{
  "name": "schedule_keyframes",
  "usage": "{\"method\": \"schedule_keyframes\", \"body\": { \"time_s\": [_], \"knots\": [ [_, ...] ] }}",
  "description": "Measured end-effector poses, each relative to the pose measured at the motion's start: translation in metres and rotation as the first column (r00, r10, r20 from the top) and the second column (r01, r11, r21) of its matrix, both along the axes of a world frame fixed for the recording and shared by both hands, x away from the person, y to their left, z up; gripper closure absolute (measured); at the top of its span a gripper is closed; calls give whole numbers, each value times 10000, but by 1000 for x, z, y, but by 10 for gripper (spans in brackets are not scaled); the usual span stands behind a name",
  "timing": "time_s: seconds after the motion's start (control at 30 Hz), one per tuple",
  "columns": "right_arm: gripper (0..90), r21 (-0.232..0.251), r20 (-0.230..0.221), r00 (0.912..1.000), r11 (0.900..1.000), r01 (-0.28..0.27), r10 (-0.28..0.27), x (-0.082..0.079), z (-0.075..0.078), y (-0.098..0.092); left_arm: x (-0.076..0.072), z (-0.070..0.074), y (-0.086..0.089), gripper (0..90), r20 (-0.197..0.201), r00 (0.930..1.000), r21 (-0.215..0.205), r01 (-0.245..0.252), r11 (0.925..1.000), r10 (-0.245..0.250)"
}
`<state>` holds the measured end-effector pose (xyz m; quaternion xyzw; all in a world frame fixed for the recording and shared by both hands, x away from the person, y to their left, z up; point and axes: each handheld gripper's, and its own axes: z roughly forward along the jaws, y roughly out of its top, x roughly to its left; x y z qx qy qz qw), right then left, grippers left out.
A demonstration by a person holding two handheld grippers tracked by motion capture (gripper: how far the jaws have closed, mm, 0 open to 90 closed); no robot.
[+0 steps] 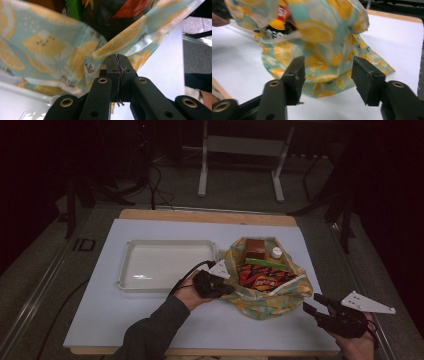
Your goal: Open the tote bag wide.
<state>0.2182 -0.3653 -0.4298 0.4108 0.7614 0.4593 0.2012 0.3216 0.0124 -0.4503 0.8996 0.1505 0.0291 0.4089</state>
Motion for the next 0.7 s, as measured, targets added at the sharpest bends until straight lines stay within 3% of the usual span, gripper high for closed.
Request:
{"method": "schedule_keyframes", "body": {
  "time_s": [0.2, 0.33, 0.7],
  "knots": [
    [382, -43, 352, 9993, 9999, -128, 130, -5, 14, 7, -8, 7, -5, 878, 77, 9992, -422, 387, 9984, -385],
    [356, -122, 535, 9975, 9989, -459, 465, -10, 20, 10, -13, 10, -10, 873, 251, 9978, -434, 622, 9971, -611],
    [324, -261, 1022, 9930, 9980, -576, 600, -23, 35, 3, -22, 12, -25, 870, 437, 9948, -380, 932, 9949, -915]
  ]
}}
